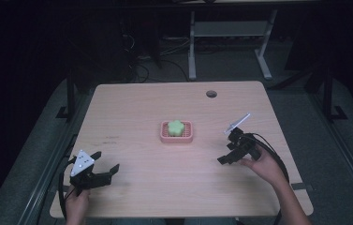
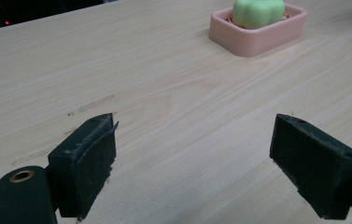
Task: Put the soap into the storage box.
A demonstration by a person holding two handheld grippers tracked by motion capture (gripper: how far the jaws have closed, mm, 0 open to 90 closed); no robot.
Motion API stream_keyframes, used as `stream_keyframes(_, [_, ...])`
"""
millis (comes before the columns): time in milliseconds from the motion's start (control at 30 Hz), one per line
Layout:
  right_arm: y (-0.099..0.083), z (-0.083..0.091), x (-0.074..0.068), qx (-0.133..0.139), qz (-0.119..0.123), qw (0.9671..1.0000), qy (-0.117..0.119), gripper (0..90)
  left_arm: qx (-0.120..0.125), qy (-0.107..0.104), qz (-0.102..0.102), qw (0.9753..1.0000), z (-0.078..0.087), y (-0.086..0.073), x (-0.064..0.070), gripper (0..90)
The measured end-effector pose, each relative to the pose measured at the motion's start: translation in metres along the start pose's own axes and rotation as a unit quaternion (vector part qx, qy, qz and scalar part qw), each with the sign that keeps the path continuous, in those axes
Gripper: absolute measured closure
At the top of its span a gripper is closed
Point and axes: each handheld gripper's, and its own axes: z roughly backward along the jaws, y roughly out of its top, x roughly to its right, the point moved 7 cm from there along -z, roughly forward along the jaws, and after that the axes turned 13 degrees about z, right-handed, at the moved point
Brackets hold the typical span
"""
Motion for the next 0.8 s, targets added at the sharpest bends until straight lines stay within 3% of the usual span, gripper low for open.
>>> stream_keyframes(433, [-0.022,0.003,-0.013,0.015,-0.003,0.9999,-0.003,20.9,-0.003,0.0,0.0,1.0,-0.001,-0.001,0.0,14.2])
stream_keyframes(800, [-0.046,0.0,-0.025,0.027,-0.019,0.9995,-0.003,20.9,-0.008,-0.002,-0.003,1.0,-0.002,-0.003,0.001,14.2])
